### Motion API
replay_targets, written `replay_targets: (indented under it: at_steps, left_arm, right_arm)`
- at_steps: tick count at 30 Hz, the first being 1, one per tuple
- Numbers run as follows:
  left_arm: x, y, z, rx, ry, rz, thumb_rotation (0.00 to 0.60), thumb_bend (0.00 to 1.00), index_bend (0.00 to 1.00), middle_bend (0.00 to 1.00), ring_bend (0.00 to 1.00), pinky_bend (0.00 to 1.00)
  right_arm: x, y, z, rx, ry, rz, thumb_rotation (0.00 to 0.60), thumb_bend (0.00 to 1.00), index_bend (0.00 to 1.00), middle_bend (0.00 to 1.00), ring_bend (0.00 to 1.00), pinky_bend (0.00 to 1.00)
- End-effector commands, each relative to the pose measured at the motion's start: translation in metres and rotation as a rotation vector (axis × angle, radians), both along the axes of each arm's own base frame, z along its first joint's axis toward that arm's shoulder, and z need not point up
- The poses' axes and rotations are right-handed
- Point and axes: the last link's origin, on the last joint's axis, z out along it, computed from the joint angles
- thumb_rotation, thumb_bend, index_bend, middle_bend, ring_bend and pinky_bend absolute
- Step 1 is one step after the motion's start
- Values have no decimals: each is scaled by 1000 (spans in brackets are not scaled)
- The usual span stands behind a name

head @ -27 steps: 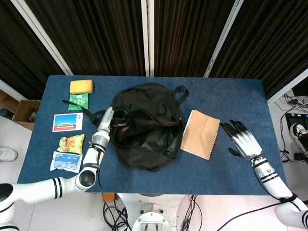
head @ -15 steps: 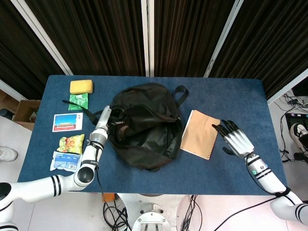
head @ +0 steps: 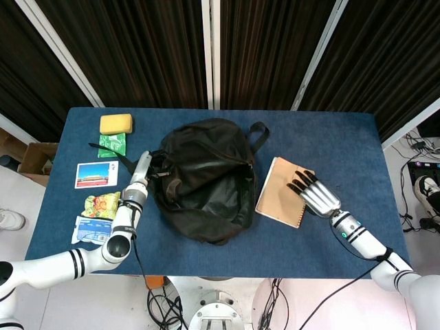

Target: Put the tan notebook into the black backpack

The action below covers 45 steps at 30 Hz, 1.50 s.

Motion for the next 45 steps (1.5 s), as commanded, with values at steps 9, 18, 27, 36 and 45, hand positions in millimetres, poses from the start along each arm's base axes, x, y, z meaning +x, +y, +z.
replay_targets:
  at_steps: [9, 18, 27, 36, 45]
  left_arm:
    - [-1, 2, -2, -5, -3, 4, 600, 478, 629, 583, 472, 369]
    - [1, 2, 1, 4, -1, -2, 600, 478, 629, 582, 472, 368]
    - [3, 2, 5, 11, -8, -3, 600, 478, 629, 581, 472, 368]
    - [2, 2, 8, 14, -14, -8, 600, 478, 629, 580, 472, 368]
    - [-1, 1, 9, 15, -25, -8, 600, 478, 629, 577, 472, 368]
  right_arm:
    - [8, -10, -19, 0, -16, 28, 600, 240, 221, 254, 53, 188]
    - [26, -20, -29, -48, -123, 37, 600, 473, 229, 261, 58, 197]
    - [50, -36, -45, -61, -205, -8, 600, 529, 223, 247, 60, 205]
    - [71, -42, -60, -70, -210, 7, 600, 329, 282, 288, 64, 207]
    - [79, -48, -62, -99, -228, -6, 600, 283, 531, 358, 119, 227]
